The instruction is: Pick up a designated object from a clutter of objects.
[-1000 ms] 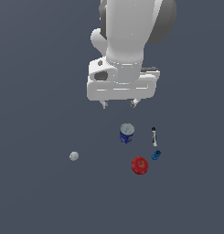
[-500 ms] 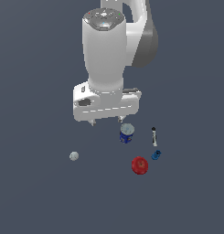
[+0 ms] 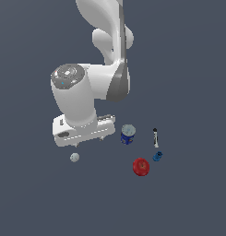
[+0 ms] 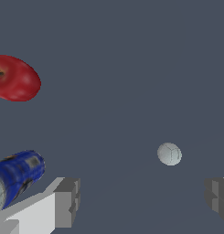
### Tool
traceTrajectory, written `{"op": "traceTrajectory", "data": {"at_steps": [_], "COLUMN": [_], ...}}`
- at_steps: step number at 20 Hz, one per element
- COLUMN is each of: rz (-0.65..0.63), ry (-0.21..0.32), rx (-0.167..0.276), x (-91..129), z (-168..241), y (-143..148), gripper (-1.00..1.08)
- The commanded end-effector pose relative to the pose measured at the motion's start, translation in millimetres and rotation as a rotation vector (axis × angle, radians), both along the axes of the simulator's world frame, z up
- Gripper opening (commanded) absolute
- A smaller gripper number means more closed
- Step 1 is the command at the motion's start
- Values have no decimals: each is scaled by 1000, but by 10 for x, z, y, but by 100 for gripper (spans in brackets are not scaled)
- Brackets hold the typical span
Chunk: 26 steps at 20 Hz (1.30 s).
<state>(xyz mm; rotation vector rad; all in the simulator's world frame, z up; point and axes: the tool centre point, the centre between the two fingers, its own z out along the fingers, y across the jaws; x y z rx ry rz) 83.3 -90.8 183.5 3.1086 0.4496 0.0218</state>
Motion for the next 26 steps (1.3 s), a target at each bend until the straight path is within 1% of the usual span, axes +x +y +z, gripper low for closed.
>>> {"op": "traceTrajectory", "data": {"at_steps": [1,7,13,18,26], "rz": [29,84,119,133,131], "ry": [2,8,12,14,15], "rx": [1,0,-1,-2,-2], "x": [42,70,53,40,33], "z": [-232,-699,-999,-1113,-1204], "y": [-204,-606,-858,-953,-955], "gripper": [100,100,100,100,100]}}
